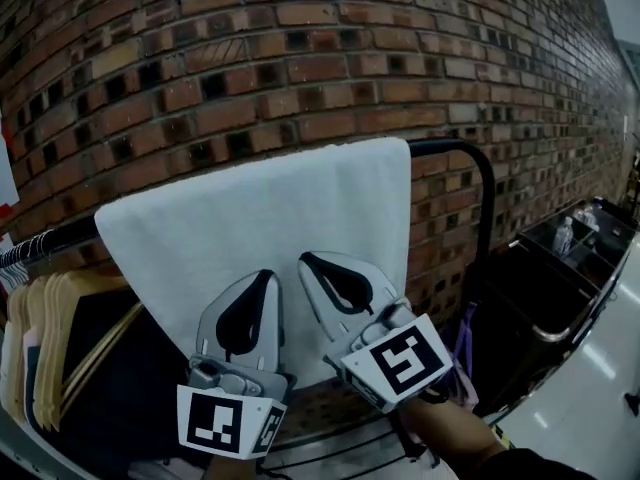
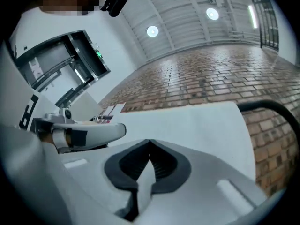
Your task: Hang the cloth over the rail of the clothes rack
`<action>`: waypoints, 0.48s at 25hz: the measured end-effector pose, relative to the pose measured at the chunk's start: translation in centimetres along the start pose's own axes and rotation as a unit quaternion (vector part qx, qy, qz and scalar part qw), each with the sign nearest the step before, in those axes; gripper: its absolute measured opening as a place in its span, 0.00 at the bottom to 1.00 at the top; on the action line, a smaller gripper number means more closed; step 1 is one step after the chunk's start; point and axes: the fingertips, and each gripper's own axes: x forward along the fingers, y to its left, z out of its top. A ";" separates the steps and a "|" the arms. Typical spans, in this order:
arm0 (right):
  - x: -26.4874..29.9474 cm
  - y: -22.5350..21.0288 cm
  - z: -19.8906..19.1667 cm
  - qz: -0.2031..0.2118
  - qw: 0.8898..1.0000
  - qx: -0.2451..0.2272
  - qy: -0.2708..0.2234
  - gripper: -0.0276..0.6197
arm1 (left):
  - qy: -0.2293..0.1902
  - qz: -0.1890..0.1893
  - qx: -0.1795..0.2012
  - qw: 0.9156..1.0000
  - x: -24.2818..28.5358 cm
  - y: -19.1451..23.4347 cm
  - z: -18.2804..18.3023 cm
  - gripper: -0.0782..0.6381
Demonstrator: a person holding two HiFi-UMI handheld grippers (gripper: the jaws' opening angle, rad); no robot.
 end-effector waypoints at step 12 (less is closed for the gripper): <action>-6.9 4.7 -16.6 -0.010 0.985 0.118 0.126 0.05 | 0.160 0.049 -0.083 0.982 -8.7 -3.9 -16.5 0.12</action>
